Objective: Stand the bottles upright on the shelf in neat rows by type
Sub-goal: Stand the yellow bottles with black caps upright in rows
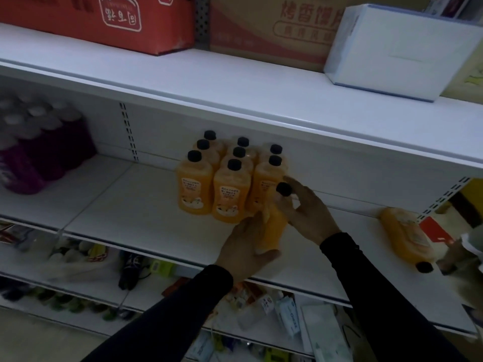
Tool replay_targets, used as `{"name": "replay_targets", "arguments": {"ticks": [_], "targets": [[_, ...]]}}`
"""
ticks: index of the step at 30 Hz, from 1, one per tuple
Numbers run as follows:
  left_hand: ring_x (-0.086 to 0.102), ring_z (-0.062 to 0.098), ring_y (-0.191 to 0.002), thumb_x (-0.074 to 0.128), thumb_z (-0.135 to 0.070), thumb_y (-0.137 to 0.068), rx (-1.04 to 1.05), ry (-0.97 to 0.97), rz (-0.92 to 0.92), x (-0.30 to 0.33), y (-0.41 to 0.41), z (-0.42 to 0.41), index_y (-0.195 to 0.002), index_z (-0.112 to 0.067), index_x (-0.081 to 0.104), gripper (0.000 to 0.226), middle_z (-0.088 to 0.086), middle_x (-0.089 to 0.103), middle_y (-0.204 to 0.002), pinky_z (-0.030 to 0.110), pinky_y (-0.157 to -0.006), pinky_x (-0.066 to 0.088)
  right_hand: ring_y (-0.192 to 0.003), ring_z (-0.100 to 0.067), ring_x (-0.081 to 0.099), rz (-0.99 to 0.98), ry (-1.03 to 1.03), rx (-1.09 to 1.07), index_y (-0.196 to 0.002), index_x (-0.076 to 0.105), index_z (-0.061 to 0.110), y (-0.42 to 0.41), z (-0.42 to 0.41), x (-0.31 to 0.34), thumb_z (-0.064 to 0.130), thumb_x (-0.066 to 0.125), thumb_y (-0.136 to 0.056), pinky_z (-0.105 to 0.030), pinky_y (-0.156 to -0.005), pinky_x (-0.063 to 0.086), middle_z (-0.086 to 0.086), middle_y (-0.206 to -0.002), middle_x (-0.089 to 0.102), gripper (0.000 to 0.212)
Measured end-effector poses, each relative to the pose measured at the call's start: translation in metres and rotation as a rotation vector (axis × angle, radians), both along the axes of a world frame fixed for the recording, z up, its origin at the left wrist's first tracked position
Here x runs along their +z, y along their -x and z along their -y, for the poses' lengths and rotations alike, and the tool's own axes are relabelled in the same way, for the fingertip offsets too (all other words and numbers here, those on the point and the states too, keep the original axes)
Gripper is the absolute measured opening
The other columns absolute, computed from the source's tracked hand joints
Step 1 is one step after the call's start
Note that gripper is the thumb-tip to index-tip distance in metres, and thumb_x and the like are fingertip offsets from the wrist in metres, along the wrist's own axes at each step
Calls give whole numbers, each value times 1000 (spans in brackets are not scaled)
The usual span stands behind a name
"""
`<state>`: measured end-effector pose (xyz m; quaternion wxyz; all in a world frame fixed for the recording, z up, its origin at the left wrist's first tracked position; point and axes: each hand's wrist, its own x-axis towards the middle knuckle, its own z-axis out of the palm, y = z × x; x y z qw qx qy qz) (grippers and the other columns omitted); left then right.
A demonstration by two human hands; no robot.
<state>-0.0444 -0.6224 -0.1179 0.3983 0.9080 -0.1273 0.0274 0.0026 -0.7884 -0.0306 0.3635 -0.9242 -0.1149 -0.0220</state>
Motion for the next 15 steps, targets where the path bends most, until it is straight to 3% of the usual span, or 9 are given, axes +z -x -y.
{"name": "replay_targets", "arguments": {"ticks": [3, 6, 7, 9, 11, 12, 15], "targets": [[39, 20, -129, 69, -58, -76, 123, 112, -33, 11, -13, 27, -145, -21, 26, 90, 1, 38, -144, 35, -102, 39, -90, -3, 63, -73, -130, 51, -114, 56, 54, 3, 9, 9, 77, 37, -82, -28, -88, 50, 18, -115, 62, 44], [50, 21, -120, 71, -41, -83, 100, 168, -83, 19, -28, 32, -138, -19, 38, 67, 2, 51, -134, 38, -96, 44, -102, -8, 59, -88, -180, 32, -107, 56, 54, -3, 24, 8, 54, 48, -93, -26, -86, 45, 13, -113, 60, 15], [53, 22, -116, 70, -33, -84, 8, 189, -104, 22, -33, 28, -134, -18, 43, 59, 3, 55, -129, 41, -95, 46, -111, -8, 54, -127, -201, 60, -109, 52, 55, -5, 29, 6, 42, 54, -94, -24, -88, 42, 13, -120, 55, 20], [59, 24, -106, 69, -22, -85, -175, 192, -121, 31, -41, 16, -122, -13, 53, 42, 8, 63, -115, 43, -89, 50, -121, 0, 45, -237, -194, 182, -125, 37, 58, -7, 37, -1, 29, 66, -87, -20, -92, 39, 21, -132, 44, 55], [60, 20, -99, 68, -26, -87, -206, 142, -145, 33, -42, 3, -117, -14, 58, 34, 6, 65, -109, 32, -81, 50, -117, 8, 47, -229, -124, 270, -132, 27, 60, -8, 36, -8, 31, 75, -80, -18, -91, 46, 31, -130, 45, 76], [59, 17, -97, 66, -30, -88, -173, 85, -142, 31, -39, -2, -116, -17, 58, 32, 3, 65, -108, 29, -80, 50, -115, 6, 51, -168, -116, 262, -133, 29, 58, -10, 34, -12, 33, 78, -78, -20, -91, 50, 30, -128, 48, 78], [57, 23, -104, 56, -43, -92, -118, -228, -14, 10, -26, -17, -114, -14, 57, 36, 5, 62, -111, 40, -89, 48, -110, -13, 55, 21, -117, 117, -136, 38, 42, -17, 26, -24, 37, 81, -75, -38, -93, 52, 6, -125, 50, 75]]}}
